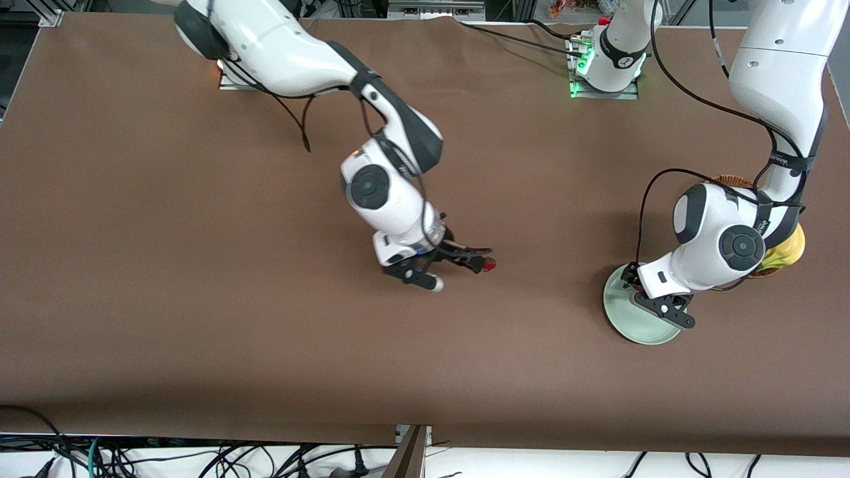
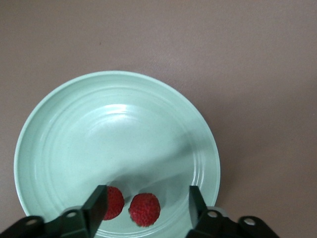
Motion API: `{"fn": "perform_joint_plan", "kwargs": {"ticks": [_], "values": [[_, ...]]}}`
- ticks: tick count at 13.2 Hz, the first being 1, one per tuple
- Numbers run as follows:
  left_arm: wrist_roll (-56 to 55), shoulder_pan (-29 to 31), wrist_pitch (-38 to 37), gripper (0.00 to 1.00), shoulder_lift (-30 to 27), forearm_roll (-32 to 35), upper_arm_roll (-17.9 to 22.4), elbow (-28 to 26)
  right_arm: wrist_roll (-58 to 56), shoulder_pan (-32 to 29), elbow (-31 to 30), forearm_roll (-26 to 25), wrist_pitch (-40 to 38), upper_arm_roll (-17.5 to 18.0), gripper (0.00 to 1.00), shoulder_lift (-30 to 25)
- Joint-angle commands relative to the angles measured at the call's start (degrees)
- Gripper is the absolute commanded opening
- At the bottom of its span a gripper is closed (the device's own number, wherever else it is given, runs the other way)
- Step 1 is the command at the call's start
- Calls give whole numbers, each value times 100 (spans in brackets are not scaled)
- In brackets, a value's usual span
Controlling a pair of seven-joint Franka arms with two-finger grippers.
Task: Collect all strawberries into plate
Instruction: 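Release the third strawberry mid-table with the right gripper and withdraw, then grasp the third strawberry with the left gripper while the right gripper returns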
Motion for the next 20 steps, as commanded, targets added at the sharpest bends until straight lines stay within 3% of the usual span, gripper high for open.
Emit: {"fn": "perform_joint_plan", "kwargs": {"ticks": [1,4,6,8,12,14,18,20], "values": [[-205,16,-185,100,-112,-370,-273,82,-1177,-672,-969,-73,-1005,91,100,-1028],[-1495,-2,-457,100,-183,-451,-625,56,-2839,-1717,-2262,-134,-2095,82,100,-2364],[-2820,-133,-511,100,-236,-442,-924,21,-3858,-2325,-2475,-686,-3017,82,100,-2902],[-3894,-571,-494,100,-218,-398,-952,29,-4458,-2765,-2493,-1091,-3600,65,100,-3332],[-5426,-1616,-48,100,18,-101,-908,47,-5065,-2925,-3098,-1619,-3848,-330,100,-4422],[-5875,-1829,418,100,290,85,-908,73,-5216,-2995,-3353,-1970,-3866,-349,100,-4810],[-5920,-1909,745,100,660,735,-899,73,-5199,-3004,-3452,-1910,-4295,-349,100,-5163],[-5921,-1962,754,66,679,762,-890,134,-5234,-3022,-3416,-1893,-4385,-366,100,-5372]]}}
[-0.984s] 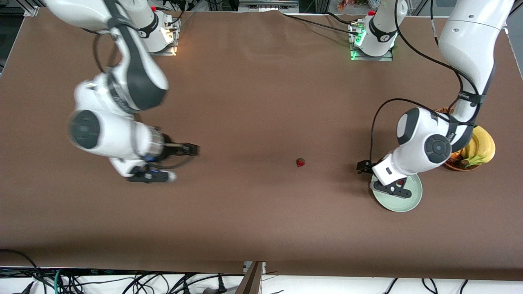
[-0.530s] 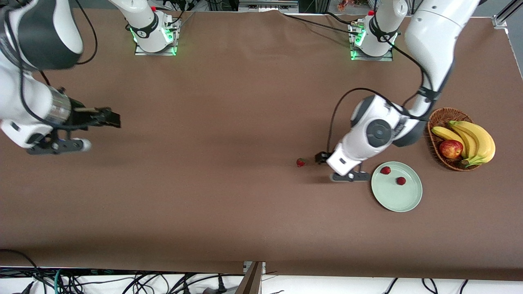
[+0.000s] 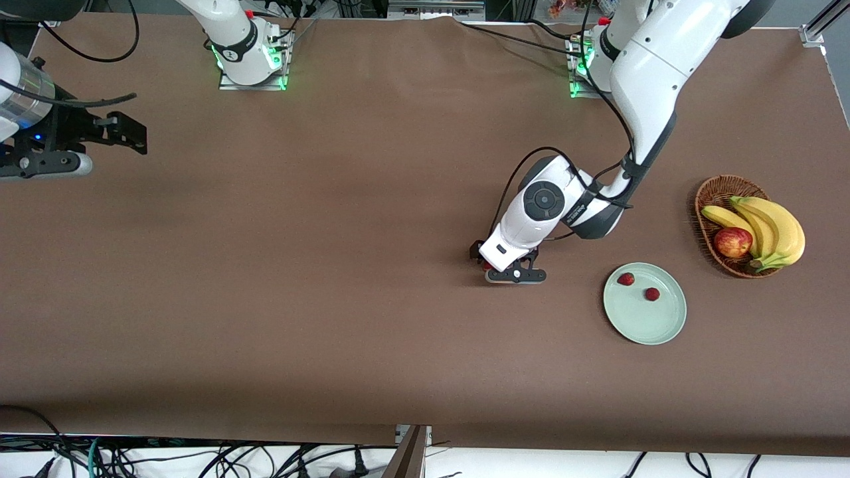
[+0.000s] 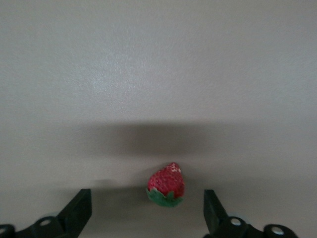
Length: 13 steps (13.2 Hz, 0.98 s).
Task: Collect all strawberries into plate
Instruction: 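Grasp the third strawberry with the left gripper while the right gripper returns, then carry the strawberry onto the green plate and open the left gripper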
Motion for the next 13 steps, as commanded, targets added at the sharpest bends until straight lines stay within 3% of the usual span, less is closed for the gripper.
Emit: {"fn": "perform_joint_plan", "kwargs": {"ticks": [1,5,7,10,12,13], "values": [[-56,-48,26,52,62,176,20,268,-119,-61,-122,-58,8,17,100,-362],[-65,-109,26,47,335,176,20,534,-128,-61,-26,-67,26,26,100,-389],[-65,-109,26,55,362,185,29,534,-136,-61,97,-23,-52,8,100,-275],[-65,-91,18,54,362,194,29,490,-145,-35,133,-58,-44,35,100,-248],[-56,-91,-17,46,344,194,29,455,-119,-61,133,-32,-44,17,100,-239],[-56,-91,-26,32,344,185,29,455,-119,-61,124,-41,-44,17,100,-239]]}}
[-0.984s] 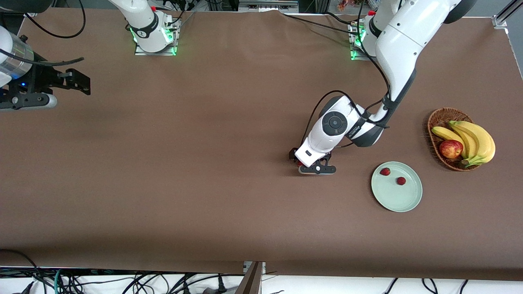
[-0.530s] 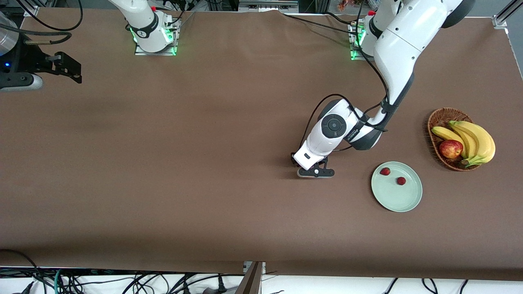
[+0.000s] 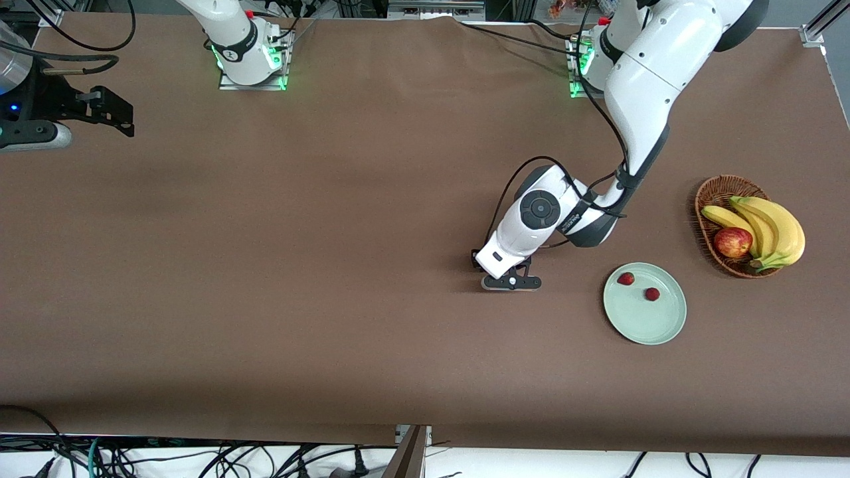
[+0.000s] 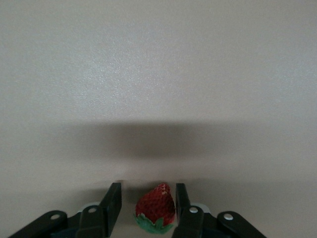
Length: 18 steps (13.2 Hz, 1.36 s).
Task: Collect all strawberries into plate
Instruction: 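Carry the strawberry onto the green plate and open the left gripper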
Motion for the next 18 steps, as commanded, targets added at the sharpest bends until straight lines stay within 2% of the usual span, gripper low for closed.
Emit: {"fn": "perform_joint_plan", "kwargs": {"ticks": [1,2,5,8,14,18], "values": [[-66,-45,-93,18,38,166,14,106,-57,-56,112,-33,-59,27,100,47],[-58,-10,-119,15,3,166,14,106,-57,-56,112,-33,-50,27,100,47],[82,297,-539,15,-234,175,5,194,-57,-56,112,-33,-68,27,100,47],[687,806,-794,15,-568,149,-30,203,-57,-56,112,-33,-68,27,100,47],[2813,1501,-1050,15,-683,87,-30,343,-57,-47,112,-25,-68,27,100,47],[4709,2063,-1218,16,-648,96,-21,405,-57,-47,112,-25,-68,27,100,47]]}}
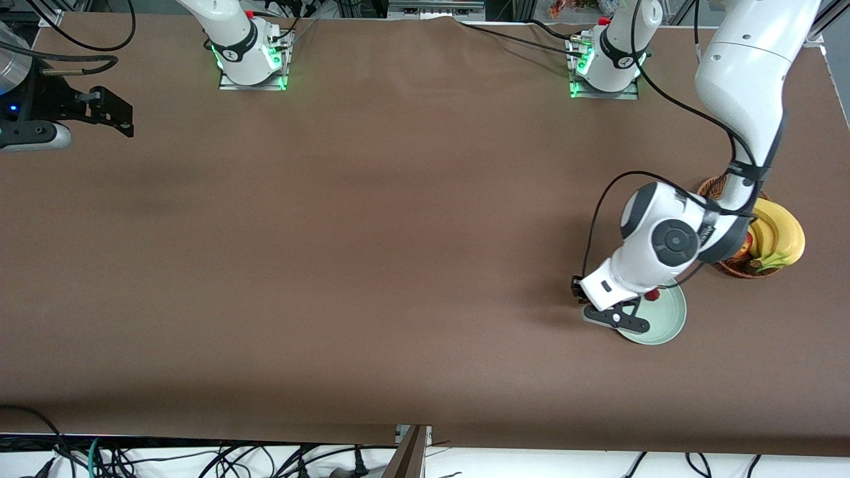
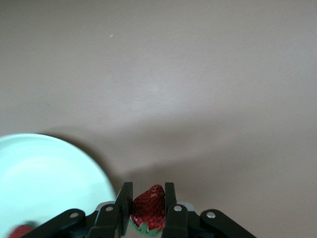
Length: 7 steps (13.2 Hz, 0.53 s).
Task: Collect all strawberries into plate
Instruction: 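Carry the strawberry onto the green plate and open the left gripper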
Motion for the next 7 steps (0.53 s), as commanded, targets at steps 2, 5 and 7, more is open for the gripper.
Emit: {"fn": "perform_joint_plan", "kwargs": {"ticks": [2,5,7], "values": [[1852,478,-137,16,54,83,-48,38,-57,-44,112,-25,-67,30,100,43],[2225,611,-111,39,124,135,-30,29,-66,-44,112,-25,-67,39,100,43],[2234,628,-119,100,125,144,-39,29,-75,-44,112,-25,-67,39,100,43]]}}
